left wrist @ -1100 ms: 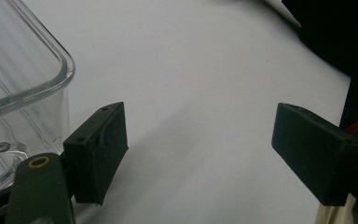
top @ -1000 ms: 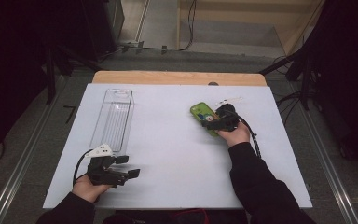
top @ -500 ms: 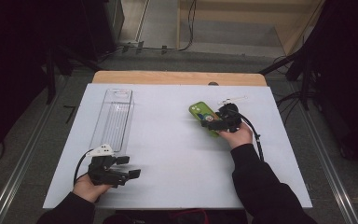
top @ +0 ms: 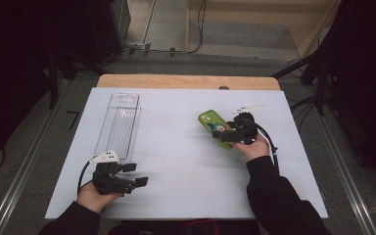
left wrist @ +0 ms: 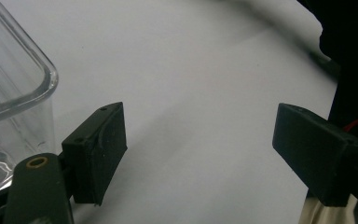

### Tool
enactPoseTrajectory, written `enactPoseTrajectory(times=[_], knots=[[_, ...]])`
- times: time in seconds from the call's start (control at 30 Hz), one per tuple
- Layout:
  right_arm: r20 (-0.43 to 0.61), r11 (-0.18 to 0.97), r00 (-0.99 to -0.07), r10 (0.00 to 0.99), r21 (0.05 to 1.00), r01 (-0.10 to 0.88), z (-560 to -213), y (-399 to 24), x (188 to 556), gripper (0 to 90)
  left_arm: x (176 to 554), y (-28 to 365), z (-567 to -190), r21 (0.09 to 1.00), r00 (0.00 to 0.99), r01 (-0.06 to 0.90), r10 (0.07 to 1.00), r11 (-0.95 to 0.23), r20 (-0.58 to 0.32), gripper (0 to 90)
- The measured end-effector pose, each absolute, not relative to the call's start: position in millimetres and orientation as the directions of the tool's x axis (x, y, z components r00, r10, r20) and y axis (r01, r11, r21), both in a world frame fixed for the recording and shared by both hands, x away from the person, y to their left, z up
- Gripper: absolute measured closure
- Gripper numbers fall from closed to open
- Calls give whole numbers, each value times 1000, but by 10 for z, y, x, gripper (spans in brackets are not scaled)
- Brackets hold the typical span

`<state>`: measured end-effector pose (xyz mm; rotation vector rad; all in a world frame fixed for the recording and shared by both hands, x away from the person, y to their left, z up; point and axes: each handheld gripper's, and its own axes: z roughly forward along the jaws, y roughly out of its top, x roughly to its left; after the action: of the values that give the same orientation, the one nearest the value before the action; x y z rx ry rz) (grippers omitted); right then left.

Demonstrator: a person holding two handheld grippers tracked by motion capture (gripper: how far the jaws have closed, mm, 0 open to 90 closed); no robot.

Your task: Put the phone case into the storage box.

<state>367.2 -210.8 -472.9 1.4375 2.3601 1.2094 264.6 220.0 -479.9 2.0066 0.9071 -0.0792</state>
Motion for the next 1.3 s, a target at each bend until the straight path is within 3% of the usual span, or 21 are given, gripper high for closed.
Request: enactPoseTrajectory(times=[0.47,1.3], knots=[[331,225,-552,765,666,711,-4699,-2043,3391,145,2659,2191,-4778,670,681,688,567,-278,-464,190],[351,198,-526,775,654,730,-4679,-1931,3012,146,2706,1893,-4562,637,667,709,580,-303,-467,187]])
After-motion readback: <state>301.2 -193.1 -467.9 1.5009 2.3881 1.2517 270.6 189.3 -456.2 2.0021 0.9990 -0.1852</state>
